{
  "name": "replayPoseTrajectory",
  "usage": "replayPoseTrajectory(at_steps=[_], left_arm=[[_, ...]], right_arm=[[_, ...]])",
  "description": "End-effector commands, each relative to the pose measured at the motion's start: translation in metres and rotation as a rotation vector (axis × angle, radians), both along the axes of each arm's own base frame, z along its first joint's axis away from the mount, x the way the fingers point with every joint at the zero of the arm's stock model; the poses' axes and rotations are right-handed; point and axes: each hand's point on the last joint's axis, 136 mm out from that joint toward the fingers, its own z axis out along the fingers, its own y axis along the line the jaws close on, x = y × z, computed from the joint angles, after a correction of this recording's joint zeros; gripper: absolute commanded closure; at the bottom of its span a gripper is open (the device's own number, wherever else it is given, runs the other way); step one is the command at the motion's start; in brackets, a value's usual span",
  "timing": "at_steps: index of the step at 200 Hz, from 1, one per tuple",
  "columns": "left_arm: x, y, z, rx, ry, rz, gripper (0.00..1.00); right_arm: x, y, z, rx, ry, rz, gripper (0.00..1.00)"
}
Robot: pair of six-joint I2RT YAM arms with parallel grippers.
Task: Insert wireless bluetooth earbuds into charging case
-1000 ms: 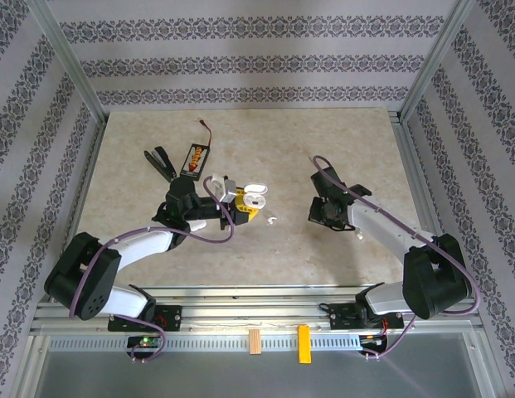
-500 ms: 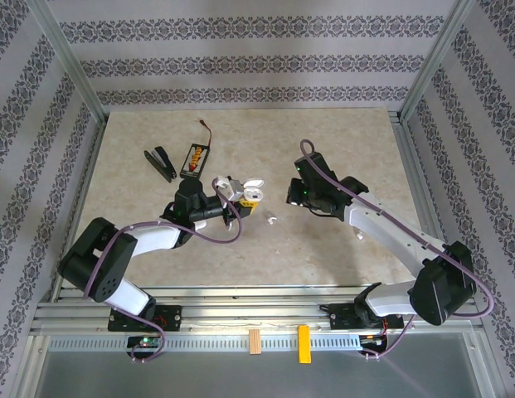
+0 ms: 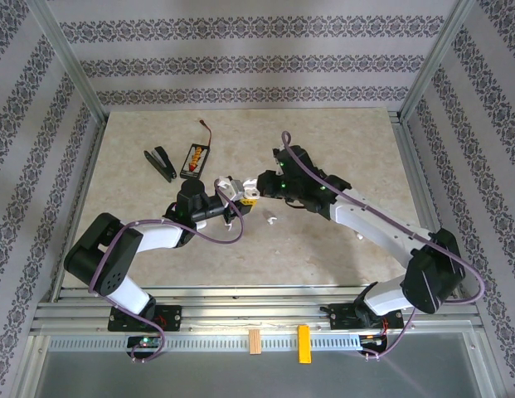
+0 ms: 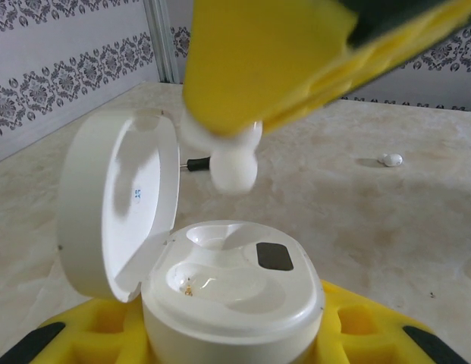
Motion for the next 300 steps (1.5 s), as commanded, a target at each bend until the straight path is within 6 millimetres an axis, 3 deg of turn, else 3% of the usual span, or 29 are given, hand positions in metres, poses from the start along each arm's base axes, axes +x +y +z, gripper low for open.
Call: replayPoseTrajectory(at_steps=[1, 59, 209, 251, 300], left_arm=[[0.004, 0.003, 0.015, -0.024, -0.061, 0.013, 0.76], [0.004, 0.004, 0.018, -0.026, -0.059, 0.018, 0.76], [0.008, 0.001, 0.027, -0.069, -0.057, 0.013, 0.76], [0.011, 0.0, 0.028, -0.072, -0.056, 0.015, 0.76], [0.012, -0.003, 0.029, -0.081, -0.053, 0.007, 0.76]], right_arm=[[0.0, 0.021, 0.02, 0.075, -0.025, 0.043, 0.92], [-0.007, 0.033, 0.007, 0.074, 0.007, 0.075, 0.92], [-0.009, 0.023, -0.014, -0.011, 0.016, 0.066, 0.92], [-0.013, 0.032, -0.009, 0.022, 0.014, 0.116, 0.91], [-0.014, 0.033, -0.002, 0.036, -0.001, 0.126, 0.81]])
